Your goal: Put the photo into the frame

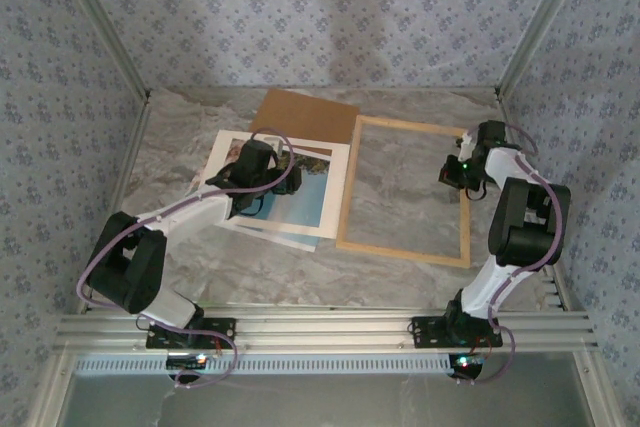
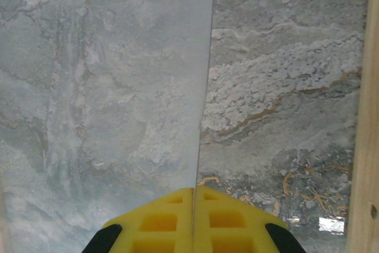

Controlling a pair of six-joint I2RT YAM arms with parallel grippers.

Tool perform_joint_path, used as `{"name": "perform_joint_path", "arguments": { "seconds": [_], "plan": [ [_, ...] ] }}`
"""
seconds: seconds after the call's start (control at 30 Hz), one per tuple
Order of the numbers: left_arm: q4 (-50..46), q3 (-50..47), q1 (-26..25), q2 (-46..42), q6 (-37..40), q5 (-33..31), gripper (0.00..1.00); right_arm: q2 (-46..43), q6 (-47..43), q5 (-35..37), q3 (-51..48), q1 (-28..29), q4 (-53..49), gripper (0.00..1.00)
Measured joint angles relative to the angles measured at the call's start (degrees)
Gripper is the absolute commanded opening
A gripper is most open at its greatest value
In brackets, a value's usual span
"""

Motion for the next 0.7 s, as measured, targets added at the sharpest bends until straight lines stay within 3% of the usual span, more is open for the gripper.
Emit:
{"name": "perform_joint_path", "arguments": {
  "seconds": [0.7],
  "plan": [
    [0.04, 0.00, 0.00, 0.04, -0.02, 1.57, 0.75, 0.00, -1.46, 1.53, 2.14, -1.77, -1.51, 0.00]
  ]
}}
